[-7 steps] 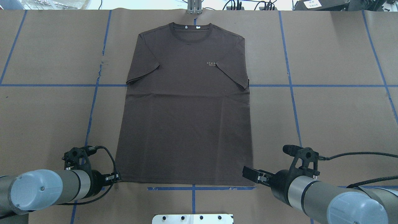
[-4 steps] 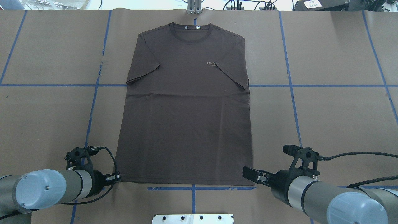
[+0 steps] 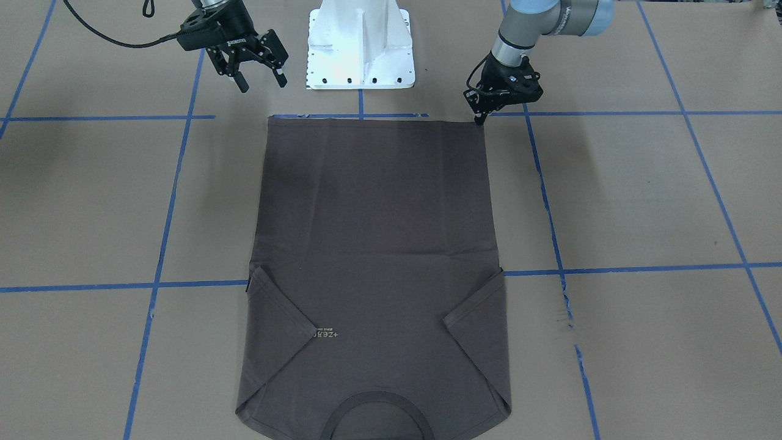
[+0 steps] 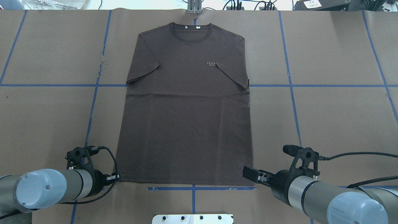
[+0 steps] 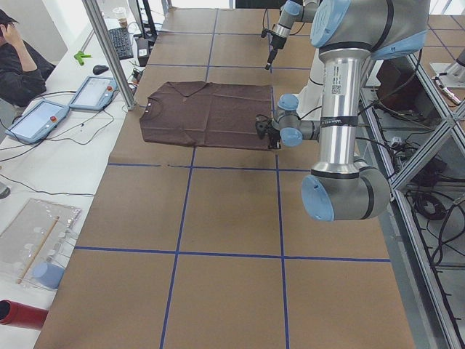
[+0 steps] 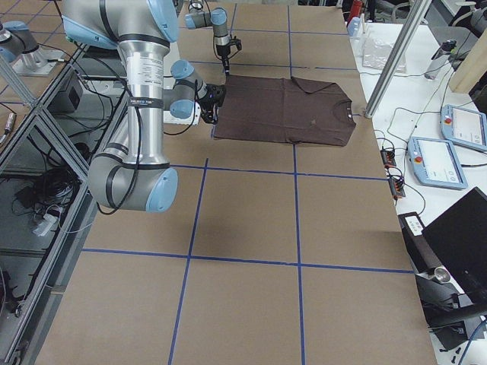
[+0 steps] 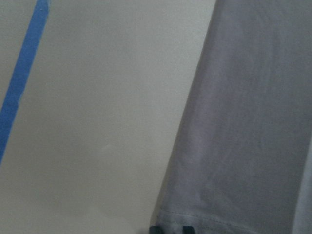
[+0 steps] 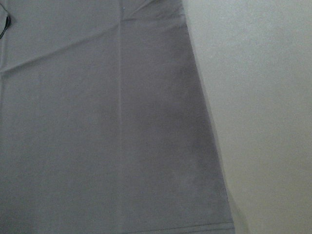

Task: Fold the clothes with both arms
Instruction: 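Grasp the hem corners with both grippers, adjusting the right gripper's grip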

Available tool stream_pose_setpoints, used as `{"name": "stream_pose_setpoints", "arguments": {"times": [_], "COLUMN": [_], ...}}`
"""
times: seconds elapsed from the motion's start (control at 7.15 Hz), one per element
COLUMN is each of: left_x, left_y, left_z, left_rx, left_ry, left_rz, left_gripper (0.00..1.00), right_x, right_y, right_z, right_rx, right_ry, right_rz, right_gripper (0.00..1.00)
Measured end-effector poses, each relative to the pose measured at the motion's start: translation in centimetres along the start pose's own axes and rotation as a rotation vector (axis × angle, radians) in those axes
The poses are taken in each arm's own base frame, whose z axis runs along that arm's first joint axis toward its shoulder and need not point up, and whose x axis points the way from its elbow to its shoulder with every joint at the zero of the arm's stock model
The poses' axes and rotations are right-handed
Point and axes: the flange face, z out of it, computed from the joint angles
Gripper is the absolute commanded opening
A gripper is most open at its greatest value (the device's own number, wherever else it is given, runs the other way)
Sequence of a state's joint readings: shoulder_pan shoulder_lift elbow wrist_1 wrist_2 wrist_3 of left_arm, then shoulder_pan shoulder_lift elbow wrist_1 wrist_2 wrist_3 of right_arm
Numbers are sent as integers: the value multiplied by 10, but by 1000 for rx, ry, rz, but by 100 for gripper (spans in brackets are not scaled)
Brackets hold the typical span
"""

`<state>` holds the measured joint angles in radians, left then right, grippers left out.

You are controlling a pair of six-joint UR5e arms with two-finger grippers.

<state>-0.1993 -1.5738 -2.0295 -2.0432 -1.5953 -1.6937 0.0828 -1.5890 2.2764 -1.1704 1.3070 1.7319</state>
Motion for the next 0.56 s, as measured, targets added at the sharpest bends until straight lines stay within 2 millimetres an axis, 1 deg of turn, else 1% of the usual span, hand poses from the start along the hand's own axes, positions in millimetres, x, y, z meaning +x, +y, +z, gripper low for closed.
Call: {"name": "stream_pose_setpoints", "arguments": {"times": [0.14, 0.28, 0.42, 0.56], "left_x": [0, 1, 1, 1], "left_y": [0, -2, -4, -6], "left_z": [0, -2, -4, -5], "left_rx": [0, 2, 4, 5], "left_ry": [1, 4, 6, 6], "left_rz": [0, -2, 7, 39], "left_gripper": [0, 24, 42, 43], "right_x": [0, 1, 0, 0], "right_y": [0, 0, -1, -1], "right_z": [0, 1, 1, 2], "right_rx": [2, 7, 14, 18], "right_ry": [1, 1, 1, 1], "right_rz": [0, -1, -2, -2], "right_gripper": [97, 97, 97, 97]}}
